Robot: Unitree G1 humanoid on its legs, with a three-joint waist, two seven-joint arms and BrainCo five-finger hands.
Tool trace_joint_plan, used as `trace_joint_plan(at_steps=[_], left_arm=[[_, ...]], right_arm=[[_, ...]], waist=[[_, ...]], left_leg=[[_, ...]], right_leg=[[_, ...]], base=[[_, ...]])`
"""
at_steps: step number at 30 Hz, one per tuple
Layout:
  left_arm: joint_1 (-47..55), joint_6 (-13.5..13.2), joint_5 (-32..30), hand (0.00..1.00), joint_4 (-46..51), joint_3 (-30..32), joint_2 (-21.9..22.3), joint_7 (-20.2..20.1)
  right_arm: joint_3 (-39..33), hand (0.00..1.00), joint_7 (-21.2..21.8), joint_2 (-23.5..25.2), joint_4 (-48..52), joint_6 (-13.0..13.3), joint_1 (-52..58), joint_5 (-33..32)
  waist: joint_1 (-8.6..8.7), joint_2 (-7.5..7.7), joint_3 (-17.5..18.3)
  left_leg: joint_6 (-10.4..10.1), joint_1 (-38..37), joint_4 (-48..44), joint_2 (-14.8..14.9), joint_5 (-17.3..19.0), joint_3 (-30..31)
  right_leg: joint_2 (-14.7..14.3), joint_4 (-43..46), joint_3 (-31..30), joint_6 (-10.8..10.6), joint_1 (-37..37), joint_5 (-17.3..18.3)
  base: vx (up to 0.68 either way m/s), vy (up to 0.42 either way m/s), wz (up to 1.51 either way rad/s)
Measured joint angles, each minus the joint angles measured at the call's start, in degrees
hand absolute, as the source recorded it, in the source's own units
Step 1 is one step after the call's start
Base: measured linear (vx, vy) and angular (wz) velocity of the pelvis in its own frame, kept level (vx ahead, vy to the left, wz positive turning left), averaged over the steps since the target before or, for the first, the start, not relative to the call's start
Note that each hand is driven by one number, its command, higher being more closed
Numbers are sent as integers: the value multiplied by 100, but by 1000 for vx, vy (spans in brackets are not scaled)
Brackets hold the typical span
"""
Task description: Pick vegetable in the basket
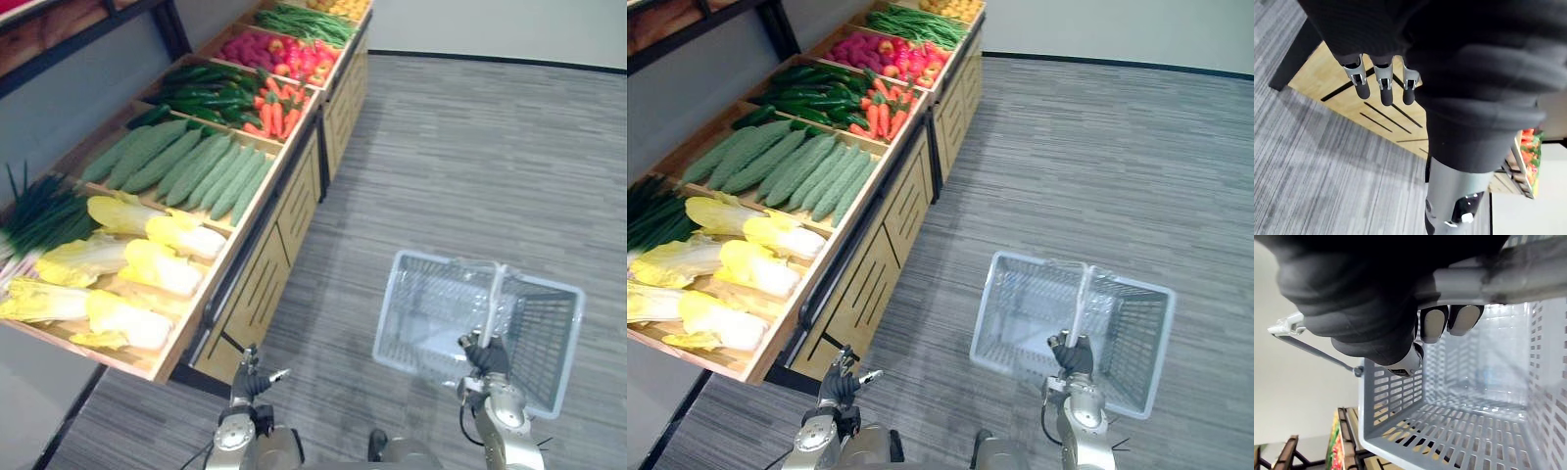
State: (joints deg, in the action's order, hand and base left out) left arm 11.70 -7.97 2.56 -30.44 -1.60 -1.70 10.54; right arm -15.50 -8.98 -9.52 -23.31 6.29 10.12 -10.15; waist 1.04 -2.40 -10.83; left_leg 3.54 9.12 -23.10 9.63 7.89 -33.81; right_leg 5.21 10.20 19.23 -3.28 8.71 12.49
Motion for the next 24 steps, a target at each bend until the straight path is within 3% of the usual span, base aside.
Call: trace_joint_plan(at_steps=[1,2,4,5,6,8,11,13,14,15,16,18,22,24], left_arm=[[12,6,-3,0,-5,2,-13,7],[18,13,-3,0,-8,1,-11,10],[124,80,-28,0,-239,-65,83,1],[168,98,-82,0,-238,-81,92,-13],[195,106,-121,0,-219,-102,51,-12],[200,121,-230,0,-208,-177,-50,-6],[395,321,-344,0,275,-460,-170,72],[612,569,-342,0,730,-522,-205,94],[711,670,-341,0,994,-515,-243,97],[938,733,-336,0,1502,-511,-374,119],[1025,733,-322,0,1846,-523,-419,104],[1019,780,-296,0,2090,-504,-421,113],[1203,744,8,0,3273,-1148,-383,-230],[1092,349,101,0,3861,-1311,-251,-418]], right_arm=[[-32,100,-5,-10,-96,-9,1,4],[-34,100,-6,-9,-125,-10,-18,7],[-58,100,12,-56,-577,-101,-77,75],[-64,100,18,-52,-662,-156,-16,80],[-74,100,22,-9,-760,-248,103,80],[-75,100,27,79,-801,-286,205,49],[-277,100,14,225,-670,-268,309,-1],[-253,100,33,360,-263,-189,562,-2],[-254,100,36,411,-153,-126,624,-8],[-243,100,32,475,-59,-87,761,-31],[-358,100,-81,499,-152,-103,794,-118],[-439,100,-88,387,-258,-149,908,-196],[-587,100,-26,410,-203,-111,1129,-283],[-580,100,22,429,-183,-106,1161,-284]], waist=[[-44,98,47],[-54,137,43],[0,181,17],[7,225,9],[104,202,36],[214,199,40],[131,208,22],[121,251,5],[116,297,2],[98,485,1],[48,485,-41],[-203,391,6],[-264,300,47],[-343,230,128]], left_leg=[[195,-7,114,-190,159,31],[252,-6,125,-282,272,75],[285,-330,305,-704,480,436],[295,-447,399,-841,507,596],[325,-663,516,-1028,571,990],[362,-839,537,-1141,629,1482],[349,-1167,599,-1136,639,2161],[128,-1176,294,-983,783,2605],[-3,-1098,47,-919,941,2737],[-238,-969,-342,-887,1236,2802],[-400,-854,-624,-830,1480,3000],[-495,-694,-780,-616,1474,3250],[-822,-567,-484,-367,1257,3516],[-845,-542,-457,-296,1233,3539]], right_leg=[[124,133,110,-98,-12,155],[200,244,150,-153,-11,244],[657,1641,182,-397,-187,437],[802,2243,105,-408,-340,361],[1009,3547,-229,-417,-794,-72],[875,4294,-822,-390,-1314,277],[409,3860,-1523,-198,-1947,682],[-14,3179,-2215,-179,-2238,707],[-157,2833,-2496,-176,-2277,666],[-176,2192,-2808,-143,-2268,89],[-166,2304,-2710,-251,-2278,6],[-229,2354,-2357,-71,-2282,115],[-227,2110,-1741,135,-2116,88],[-239,2019,-1601,174,-1993,76]], base=[[377,115,91],[369,111,65],[360,120,89],[486,125,125],[432,68,124],[418,-24,152],[368,-119,125],[358,-242,155],[351,-316,193],[317,-348,182],[201,-237,152],[160,-263,92],[31,-211,64],[-97,-102,37]])
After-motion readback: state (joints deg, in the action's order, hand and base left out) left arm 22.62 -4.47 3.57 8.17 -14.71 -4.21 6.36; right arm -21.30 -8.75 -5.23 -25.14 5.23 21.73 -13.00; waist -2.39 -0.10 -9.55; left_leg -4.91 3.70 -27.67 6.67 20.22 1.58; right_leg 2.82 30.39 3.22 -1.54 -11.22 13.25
